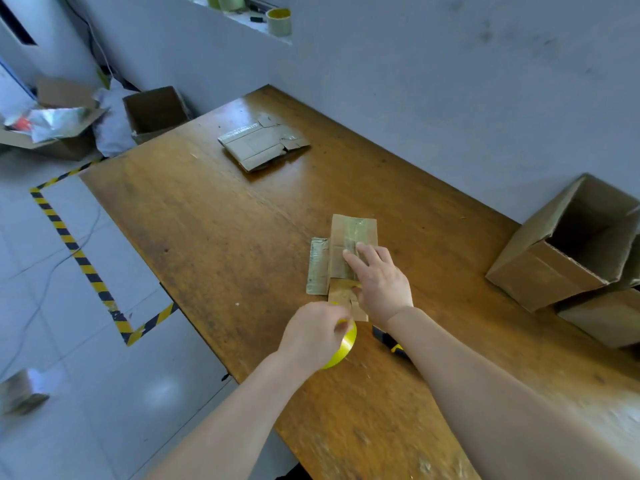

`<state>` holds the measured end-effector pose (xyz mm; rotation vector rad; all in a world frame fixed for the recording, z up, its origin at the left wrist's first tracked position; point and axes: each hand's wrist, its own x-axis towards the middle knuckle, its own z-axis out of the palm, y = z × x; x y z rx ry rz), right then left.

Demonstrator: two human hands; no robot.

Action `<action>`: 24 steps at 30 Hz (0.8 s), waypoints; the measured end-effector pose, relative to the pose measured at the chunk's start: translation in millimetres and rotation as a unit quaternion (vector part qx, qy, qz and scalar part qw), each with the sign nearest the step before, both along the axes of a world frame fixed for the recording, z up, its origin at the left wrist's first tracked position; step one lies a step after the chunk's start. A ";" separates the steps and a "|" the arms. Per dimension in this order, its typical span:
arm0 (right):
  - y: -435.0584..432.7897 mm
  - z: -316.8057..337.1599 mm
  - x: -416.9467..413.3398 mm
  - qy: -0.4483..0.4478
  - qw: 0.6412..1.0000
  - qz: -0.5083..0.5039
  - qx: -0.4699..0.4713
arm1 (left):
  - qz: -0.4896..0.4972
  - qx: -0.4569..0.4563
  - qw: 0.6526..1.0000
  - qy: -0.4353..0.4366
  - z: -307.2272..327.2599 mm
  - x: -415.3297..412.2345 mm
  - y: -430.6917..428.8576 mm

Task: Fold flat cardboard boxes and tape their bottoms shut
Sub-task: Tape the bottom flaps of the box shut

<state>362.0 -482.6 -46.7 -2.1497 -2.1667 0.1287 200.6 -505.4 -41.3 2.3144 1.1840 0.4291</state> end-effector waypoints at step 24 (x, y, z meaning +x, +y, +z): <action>-10.8 9.3 5.6 0.078 0.997 0.005 0.001 | 0.026 0.031 0.999 0.017 -26.3 -11.0 -22.2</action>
